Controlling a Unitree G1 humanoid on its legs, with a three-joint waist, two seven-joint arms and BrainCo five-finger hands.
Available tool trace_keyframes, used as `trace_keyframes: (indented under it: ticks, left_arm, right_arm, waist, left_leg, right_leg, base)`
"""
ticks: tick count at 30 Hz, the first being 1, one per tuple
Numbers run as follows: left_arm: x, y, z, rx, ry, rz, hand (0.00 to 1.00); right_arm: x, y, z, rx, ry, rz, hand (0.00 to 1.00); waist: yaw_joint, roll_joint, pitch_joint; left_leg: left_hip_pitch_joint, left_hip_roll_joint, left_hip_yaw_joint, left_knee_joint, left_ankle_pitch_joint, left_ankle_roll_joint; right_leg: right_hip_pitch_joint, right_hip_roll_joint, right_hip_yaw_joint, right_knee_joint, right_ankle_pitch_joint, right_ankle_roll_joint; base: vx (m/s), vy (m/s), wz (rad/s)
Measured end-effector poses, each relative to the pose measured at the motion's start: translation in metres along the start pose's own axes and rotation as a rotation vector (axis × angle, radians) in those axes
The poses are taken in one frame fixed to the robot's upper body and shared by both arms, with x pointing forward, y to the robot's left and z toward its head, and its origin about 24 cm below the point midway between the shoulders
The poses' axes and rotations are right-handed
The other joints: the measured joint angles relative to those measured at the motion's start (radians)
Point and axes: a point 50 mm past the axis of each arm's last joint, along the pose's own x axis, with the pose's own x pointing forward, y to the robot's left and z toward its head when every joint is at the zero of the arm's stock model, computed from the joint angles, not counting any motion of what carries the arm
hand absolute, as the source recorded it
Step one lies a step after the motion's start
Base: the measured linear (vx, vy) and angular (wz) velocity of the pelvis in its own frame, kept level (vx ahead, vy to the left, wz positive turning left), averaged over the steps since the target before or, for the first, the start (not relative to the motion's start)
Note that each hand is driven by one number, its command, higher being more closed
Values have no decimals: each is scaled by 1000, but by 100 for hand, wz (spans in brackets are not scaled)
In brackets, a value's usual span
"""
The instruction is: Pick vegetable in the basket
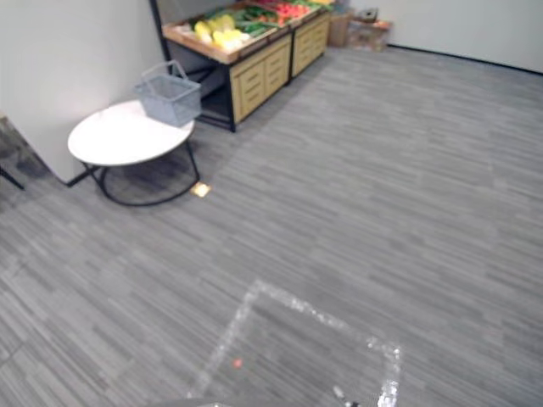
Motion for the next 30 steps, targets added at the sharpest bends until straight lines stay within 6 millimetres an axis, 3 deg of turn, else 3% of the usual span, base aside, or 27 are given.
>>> trace_keyframes:
  ticks: [3, 19, 20, 22, 23, 26, 27, 29, 30]
  left_arm:
    - [1, -2, 6, 82, -36, 29, 0]
    - [3, -6, 9, 88, -24, -21, 0]
    - [3, -7, 11, 87, -27, -25, 0]
    - [5, -9, 21, 72, -52, -24, 0]
    - [7, -8, 29, 69, -72, -17, 0]
    - [8, -7, 36, 39, -88, -5, 0]
    - [8, -6, 36, 30, -87, 2, 0]
    - [8, -4, 38, 1, -99, 14, 0]
    - [8, -2, 41, -16, -109, 21, 0]
  right_arm:
    - [0, 0, 0, -3, 0, -4, 0]
    - [2, 0, 5, 20, -4, -32, 0]
    - [2, 0, 8, 26, -9, -33, 0]
    - [6, 6, 27, 26, -53, -18, 0]
    - [7, 11, 33, 31, -70, -7, 0]
    - [7, 12, 33, 64, -73, -9, 0]
    - [7, 13, 33, 67, -74, -8, 0]
    - [7, 14, 33, 85, -75, -8, 0]
    - [7, 14, 33, 84, -76, -8, 0]
  waist:
    - [0, 0, 0]
    - [1, 4, 19]
    - [3, 14, 30]
    - [7, 12, 62]
    - [2, -4, 86]
    - [3, -18, 119]
    - [3, -21, 121]
    - [7, -23, 136]
    - [6, -22, 142]
  left_leg:
    - [0, 1, 0, 0, -1, -1]
    - [-1, 6, 7, 0, -1, -1]
    - [-6, 11, 12, 0, 0, -1]
    - [-36, 22, 37, 14, 3, -3]
    - [-60, 22, 37, 32, 3, -4]
    - [-75, 27, 43, 63, -13, -24]
    - [-83, 31, 43, 98, -30, -30]
    - [-226, 93, 53, 462, -127, -25]
    - [-279, 117, 50, 585, -129, -20]
  right_leg:
    - [1, 1, -1, -2, 0, 0]
    - [-9, 3, 4, 14, 1, 3]
    - [-27, 5, 5, 36, -2, -2]
    - [-112, 0, 5, 154, -41, -17]
    - [-157, -10, 4, 210, -69, -26]
    - [-193, -19, 2, 283, -120, -50]
    - [-192, -23, 0, 293, -134, -54]
    - [-169, -23, -17, 318, -183, -71]
    - [-151, -21, -29, 314, -187, -76]
  base:
    - [0, 0, 0]
    - [-26, -10, -1]
    - [-43, -26, -28]
    - [-79, -45, -34]
    - [-99, -82, -12]
    - [-28, -85, 0]
    - [36, -153, 4]
    - [44, -180, 18]
    - [87, -131, 37]
